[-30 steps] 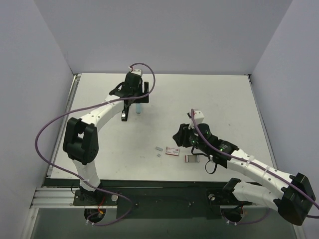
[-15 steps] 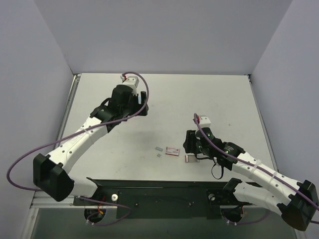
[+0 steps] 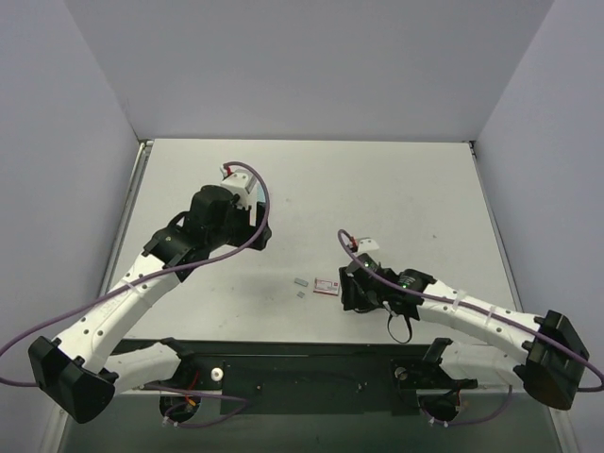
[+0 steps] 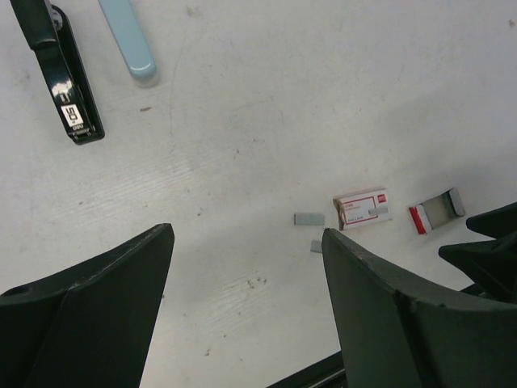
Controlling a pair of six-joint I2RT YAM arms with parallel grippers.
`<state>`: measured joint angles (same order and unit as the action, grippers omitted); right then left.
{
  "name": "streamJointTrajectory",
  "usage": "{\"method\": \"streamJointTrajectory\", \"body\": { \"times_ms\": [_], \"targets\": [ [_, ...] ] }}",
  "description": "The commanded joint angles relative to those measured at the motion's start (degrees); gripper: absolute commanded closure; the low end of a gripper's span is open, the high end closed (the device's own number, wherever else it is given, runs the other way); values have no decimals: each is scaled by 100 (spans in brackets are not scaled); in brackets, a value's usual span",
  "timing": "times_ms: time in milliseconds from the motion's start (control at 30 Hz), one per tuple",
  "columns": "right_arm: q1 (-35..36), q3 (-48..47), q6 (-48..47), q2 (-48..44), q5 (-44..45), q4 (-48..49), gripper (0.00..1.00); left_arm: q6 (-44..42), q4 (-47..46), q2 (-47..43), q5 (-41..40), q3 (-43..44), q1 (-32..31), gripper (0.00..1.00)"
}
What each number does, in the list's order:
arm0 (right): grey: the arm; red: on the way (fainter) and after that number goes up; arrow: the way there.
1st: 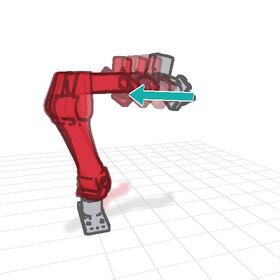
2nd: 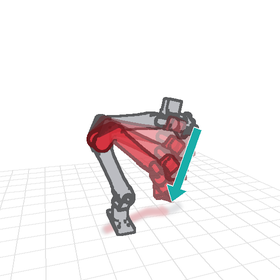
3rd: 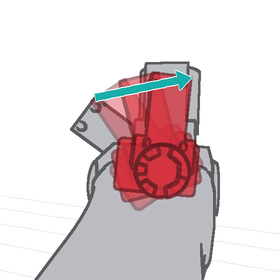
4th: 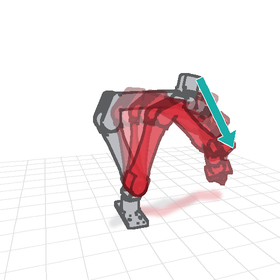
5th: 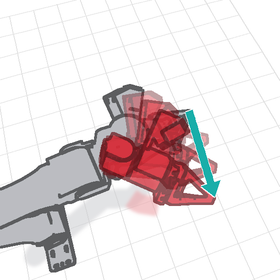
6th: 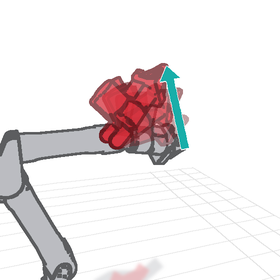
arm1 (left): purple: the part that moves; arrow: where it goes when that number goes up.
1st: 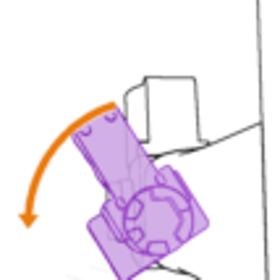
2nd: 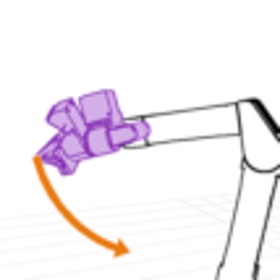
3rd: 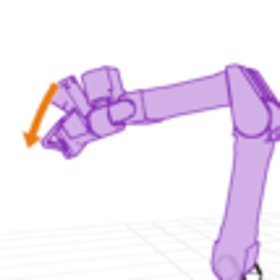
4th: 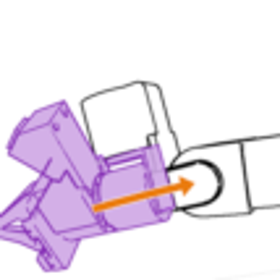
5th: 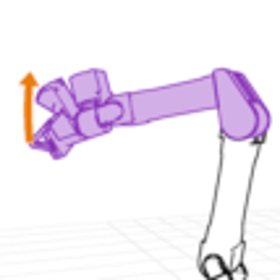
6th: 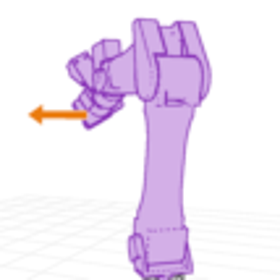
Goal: Unload the staples from the stapler
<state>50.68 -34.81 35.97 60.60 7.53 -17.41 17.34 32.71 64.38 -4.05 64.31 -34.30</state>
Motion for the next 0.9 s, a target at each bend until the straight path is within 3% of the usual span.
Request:
{"method": "streamJointTrajectory", "body": {
  "times_ms": [0, 467, 733, 867],
  "targets": [
    [513, -746, -316, 619, 83, 9, 51, -301, -106, -320, 212, -348, -15, 15],
    [681, -2854, -2664, 3316, -287, 317, 46, -126, -880, -1147, -183, -1219, 486, 16],
    [154, -3436, -3306, 4003, -1665, 475, 46, -205, -854, -1041, -587, -1255, 486, 16],
    [-110, -3489, -3482, 4118, -1895, 484, 46, -231, -854, -1024, -702, -1281, 530, 16]
  ]
}}
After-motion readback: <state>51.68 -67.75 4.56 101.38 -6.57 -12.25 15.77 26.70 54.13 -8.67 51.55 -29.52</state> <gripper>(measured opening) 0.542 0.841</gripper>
